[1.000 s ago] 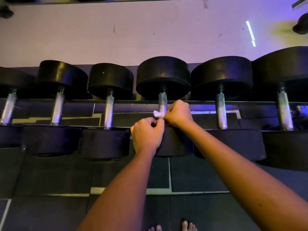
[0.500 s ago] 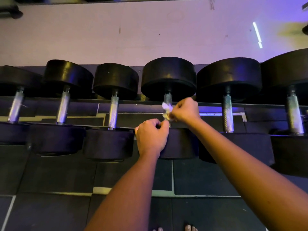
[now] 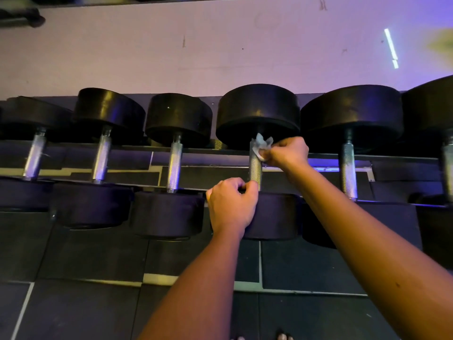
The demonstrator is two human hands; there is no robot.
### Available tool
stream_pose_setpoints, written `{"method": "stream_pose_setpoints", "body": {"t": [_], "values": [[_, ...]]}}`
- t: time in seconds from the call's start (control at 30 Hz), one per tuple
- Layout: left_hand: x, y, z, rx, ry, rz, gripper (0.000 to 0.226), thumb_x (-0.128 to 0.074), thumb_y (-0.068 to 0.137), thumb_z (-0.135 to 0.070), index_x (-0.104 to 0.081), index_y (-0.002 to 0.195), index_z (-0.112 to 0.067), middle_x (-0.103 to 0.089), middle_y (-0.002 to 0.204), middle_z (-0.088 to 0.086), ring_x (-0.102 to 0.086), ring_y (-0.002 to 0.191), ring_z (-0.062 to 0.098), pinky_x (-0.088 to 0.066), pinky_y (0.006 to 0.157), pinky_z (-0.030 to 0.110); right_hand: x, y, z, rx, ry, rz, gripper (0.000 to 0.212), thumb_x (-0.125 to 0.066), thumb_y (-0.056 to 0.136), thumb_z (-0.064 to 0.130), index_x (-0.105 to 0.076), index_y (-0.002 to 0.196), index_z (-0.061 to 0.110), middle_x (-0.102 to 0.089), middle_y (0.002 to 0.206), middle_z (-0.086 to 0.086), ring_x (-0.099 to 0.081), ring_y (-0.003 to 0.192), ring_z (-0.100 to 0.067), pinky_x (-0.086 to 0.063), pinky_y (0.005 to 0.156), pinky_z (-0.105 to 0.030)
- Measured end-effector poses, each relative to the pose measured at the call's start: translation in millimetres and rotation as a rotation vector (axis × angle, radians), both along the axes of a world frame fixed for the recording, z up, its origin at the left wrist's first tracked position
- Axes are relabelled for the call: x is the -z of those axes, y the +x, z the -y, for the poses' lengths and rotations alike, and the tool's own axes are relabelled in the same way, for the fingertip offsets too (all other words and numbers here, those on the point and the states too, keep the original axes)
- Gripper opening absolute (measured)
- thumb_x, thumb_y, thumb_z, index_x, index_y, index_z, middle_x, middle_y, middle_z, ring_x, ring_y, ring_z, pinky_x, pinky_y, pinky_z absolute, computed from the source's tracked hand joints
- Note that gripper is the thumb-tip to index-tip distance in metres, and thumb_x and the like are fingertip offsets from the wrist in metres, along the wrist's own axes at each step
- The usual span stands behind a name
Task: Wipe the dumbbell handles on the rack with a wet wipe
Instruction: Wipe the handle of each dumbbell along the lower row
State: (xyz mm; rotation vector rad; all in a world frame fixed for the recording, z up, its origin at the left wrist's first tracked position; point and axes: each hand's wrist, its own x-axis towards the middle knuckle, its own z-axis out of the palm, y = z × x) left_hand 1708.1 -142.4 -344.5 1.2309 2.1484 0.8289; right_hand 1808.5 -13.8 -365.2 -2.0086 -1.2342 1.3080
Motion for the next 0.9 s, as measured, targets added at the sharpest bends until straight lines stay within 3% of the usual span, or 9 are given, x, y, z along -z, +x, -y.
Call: {"method": "stream_pose_setpoints", "body": {"t": [0.13, 0.23, 0.4, 0.57, 0.7, 0.8, 0.9], "values": [[5, -1, -1, -0.006, -0.006, -0.001, 0.036, -0.05, 0.079, -0.043, -0.046, 0.048, -0.025, -0.046, 0.052, -0.008, -0.053, 0.074, 0.025, -0.03, 0.059, 0.029, -1, 14, 24, -0.205, -0.17, 0.037, 0.021, -0.078, 0.066, -0.004, -0.062, 0.058, 0.008, -0.06, 0.055, -0.004, -0.056, 0.055, -0.014, -0.049, 0.049, -0.02], [7, -2, -1, -0.011, -0.001, -0.004, 0.035, -0.046, 0.076, -0.049, -0.048, 0.049, -0.027, -0.051, 0.057, -0.007, -0.054, 0.076, 0.024, -0.03, 0.058, 0.028, -3, 17, 37, -0.294, -0.187, 0.086, 0.017, -0.077, 0.068, -0.003, -0.068, 0.059, 0.008, -0.066, 0.064, -0.01, -0.06, 0.061, -0.014, -0.051, 0.057, -0.027], [11, -2, -2, -0.016, -0.003, -0.012, 0.037, -0.041, 0.073, -0.052, -0.055, 0.053, -0.025, -0.056, 0.059, -0.008, -0.056, 0.077, 0.024, -0.038, 0.056, 0.03, -1, 7, 19, -0.091, 0.017, 0.044, 0.024, -0.084, 0.068, 0.01, -0.065, 0.054, 0.011, -0.065, 0.062, -0.007, -0.061, 0.061, -0.013, -0.055, 0.062, -0.03], [10, -2, -1, -0.007, 0.011, 0.007, 0.042, -0.036, 0.071, -0.058, -0.059, 0.057, -0.025, -0.059, 0.061, -0.008, -0.057, 0.078, 0.022, -0.046, 0.058, 0.034, -7, -9, -7, -0.014, 0.128, 0.078, 0.011, -0.081, 0.072, 0.017, -0.072, 0.073, 0.012, -0.071, 0.078, -0.005, -0.069, 0.08, -0.018, -0.059, 0.078, -0.034], [11, -3, -1, 0.0, 0.012, -0.005, 0.037, -0.041, 0.074, -0.053, -0.055, 0.053, -0.025, -0.055, 0.058, -0.009, -0.055, 0.076, 0.024, -0.038, 0.057, 0.03, -7, -4, 13, -0.149, 0.072, 0.15, 0.025, -0.084, 0.068, 0.018, -0.063, 0.056, 0.016, -0.066, 0.067, -0.005, -0.069, 0.074, -0.021, -0.058, 0.066, -0.032], [11, -3, -1, 0.002, -0.001, -0.016, 0.034, -0.048, 0.078, -0.046, -0.053, 0.051, -0.026, -0.053, 0.056, -0.009, -0.055, 0.075, 0.023, -0.034, 0.059, 0.029, -8, -3, 28, -0.296, 0.027, 0.234, 0.019, -0.083, 0.067, 0.02, -0.068, 0.066, 0.008, -0.068, 0.073, -0.01, -0.068, 0.075, -0.022, -0.059, 0.068, -0.037], [11, -3, -1, -0.004, 0.005, -0.009, 0.033, -0.049, 0.079, -0.045, -0.053, 0.051, -0.027, -0.053, 0.056, -0.009, -0.054, 0.076, 0.023, -0.034, 0.06, 0.029, -12, -10, 36, -0.37, 0.12, 0.335, 0.013, -0.076, 0.074, 0.017, -0.071, 0.078, 0.006, -0.067, 0.079, -0.009, -0.066, 0.081, -0.023, -0.057, 0.069, -0.036]]}}
